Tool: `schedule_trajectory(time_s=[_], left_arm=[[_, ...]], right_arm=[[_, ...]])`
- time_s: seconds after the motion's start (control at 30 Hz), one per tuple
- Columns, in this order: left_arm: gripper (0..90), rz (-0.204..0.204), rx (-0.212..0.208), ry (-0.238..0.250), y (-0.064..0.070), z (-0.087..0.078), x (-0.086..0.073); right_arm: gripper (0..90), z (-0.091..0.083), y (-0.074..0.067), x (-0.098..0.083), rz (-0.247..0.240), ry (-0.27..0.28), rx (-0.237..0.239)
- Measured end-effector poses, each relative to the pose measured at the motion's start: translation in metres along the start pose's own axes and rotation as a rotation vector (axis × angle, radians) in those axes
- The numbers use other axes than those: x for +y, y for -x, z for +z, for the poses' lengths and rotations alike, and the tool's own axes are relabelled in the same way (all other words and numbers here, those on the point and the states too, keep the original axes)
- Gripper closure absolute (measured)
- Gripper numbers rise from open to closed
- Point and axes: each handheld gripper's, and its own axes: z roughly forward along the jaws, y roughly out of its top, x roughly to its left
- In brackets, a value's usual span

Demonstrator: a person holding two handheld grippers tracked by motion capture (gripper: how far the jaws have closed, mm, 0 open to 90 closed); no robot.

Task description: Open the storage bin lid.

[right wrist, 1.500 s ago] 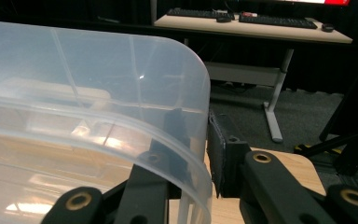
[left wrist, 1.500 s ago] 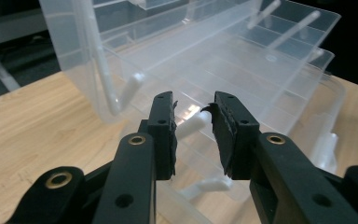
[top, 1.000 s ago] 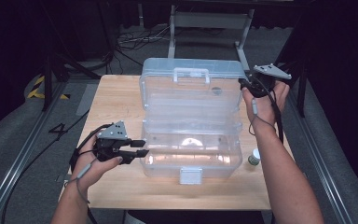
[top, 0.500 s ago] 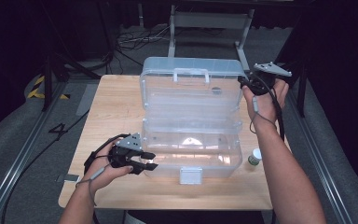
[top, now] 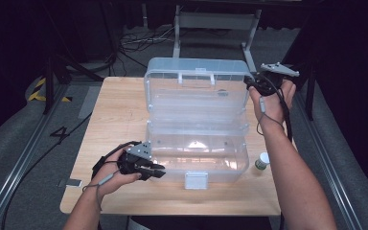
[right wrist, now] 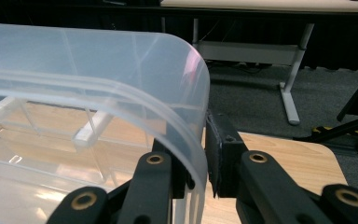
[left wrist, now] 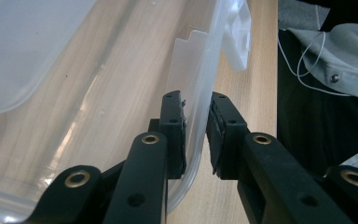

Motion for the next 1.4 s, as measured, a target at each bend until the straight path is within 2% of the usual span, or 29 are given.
schedule_trajectory(time_s=[0.17, 0.3, 0.43, 0.83, 0.93, 1.03, 1.1, 1.4], left_arm=[[78.8, 0.011, 0.011, -0.014, 0.001, 0.003, 0.002], [78.9, 0.005, 0.003, -0.008, 0.000, 0.003, 0.001], [78.8, 0.000, -0.010, 0.005, -0.002, 0.004, -0.001], [78.3, 0.014, -0.007, -0.004, -0.002, 0.010, -0.001], [78.1, 0.020, -0.002, -0.008, -0.002, 0.010, 0.000], [78.3, 0.027, -0.002, -0.011, -0.001, 0.010, -0.001], [78.4, 0.035, -0.001, -0.012, -0.002, 0.010, 0.000], [78.5, 0.017, -0.007, -0.015, -0.002, 0.010, 0.000]], right_arm=[[81.5, 0.002, 0.003, 0.000, 0.018, 0.009, 0.013], [82.9, 0.008, 0.002, 0.001, -0.014, 0.018, -0.012], [83.2, 0.013, 0.003, 0.000, -0.001, 0.029, -0.016], [84.7, 0.024, 0.002, -0.002, 0.001, 0.047, -0.048], [84.6, 0.027, 0.003, -0.002, 0.000, 0.048, -0.045], [84.6, 0.031, 0.007, -0.002, 0.023, 0.044, -0.028], [84.6, 0.032, 0.007, -0.002, 0.016, 0.042, -0.029], [84.4, 0.041, 0.009, 0.000, 0.013, 0.020, -0.021]])
